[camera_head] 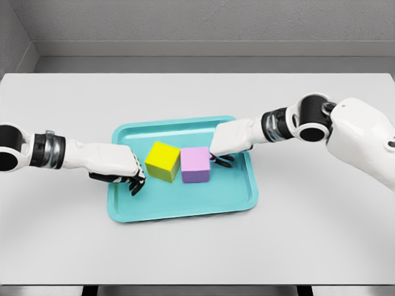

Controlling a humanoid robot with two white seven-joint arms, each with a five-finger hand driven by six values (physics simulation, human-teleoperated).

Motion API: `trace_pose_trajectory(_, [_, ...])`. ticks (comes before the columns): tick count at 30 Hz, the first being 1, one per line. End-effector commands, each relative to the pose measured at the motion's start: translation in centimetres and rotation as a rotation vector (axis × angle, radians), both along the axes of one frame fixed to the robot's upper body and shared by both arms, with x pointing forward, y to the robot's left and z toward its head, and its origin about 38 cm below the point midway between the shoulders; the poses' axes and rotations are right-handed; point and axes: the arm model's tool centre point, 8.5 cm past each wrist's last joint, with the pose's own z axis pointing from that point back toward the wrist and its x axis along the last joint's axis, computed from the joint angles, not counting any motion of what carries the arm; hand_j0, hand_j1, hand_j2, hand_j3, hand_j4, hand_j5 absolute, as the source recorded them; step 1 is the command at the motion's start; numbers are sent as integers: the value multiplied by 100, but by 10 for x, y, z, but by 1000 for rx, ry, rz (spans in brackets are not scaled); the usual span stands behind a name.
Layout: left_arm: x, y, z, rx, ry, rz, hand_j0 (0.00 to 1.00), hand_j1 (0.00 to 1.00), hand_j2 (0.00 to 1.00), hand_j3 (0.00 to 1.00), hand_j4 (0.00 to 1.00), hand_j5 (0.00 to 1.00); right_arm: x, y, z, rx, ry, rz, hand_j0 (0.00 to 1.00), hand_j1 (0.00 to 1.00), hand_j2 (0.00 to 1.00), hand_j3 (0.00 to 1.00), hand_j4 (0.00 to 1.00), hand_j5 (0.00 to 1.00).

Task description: Push two cubes

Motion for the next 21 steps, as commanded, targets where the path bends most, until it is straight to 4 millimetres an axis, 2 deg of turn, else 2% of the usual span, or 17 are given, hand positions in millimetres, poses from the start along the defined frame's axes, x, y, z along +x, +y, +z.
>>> trace_pose_trajectory(1, [1,-1,0,-3,0,2,33,33,33,33,33,33,-7,5,-4,-6,8,26,15,15,15,15,15,15])
trace_pose_trajectory(6, [2,4,1,3,-1,13,33,33,33,33,33,33,-17,5,-5,-16,8,57,15,15,15,15,15,15])
trace_pose_trajectory(9, [3,30,11,35,-20,61,33,33,33,33,33,33,-16,-4,-4,-24,6,42,16,16,16,16,16,16])
trace_pose_trajectory(13, [8,31,18,26,-39,72,32,32,32,32,32,32,-27,-5,6,-13,-13,74,15,15,15,15,15,15])
trace_pose_trajectory(14, [14,34,16,22,-39,93,32,32,32,32,32,32,-27,-5,7,-11,-13,74,15,15,15,15,15,15])
trace_pose_trajectory(18, [56,21,1,-25,-23,180,32,32,32,32,32,32,-27,-8,6,-13,-10,68,15,15,15,15,15,15])
trace_pose_trajectory(21, [70,24,1,-39,-29,225,30,30,30,30,30,30,-23,-20,11,-12,-18,41,15,15,15,15,15,15])
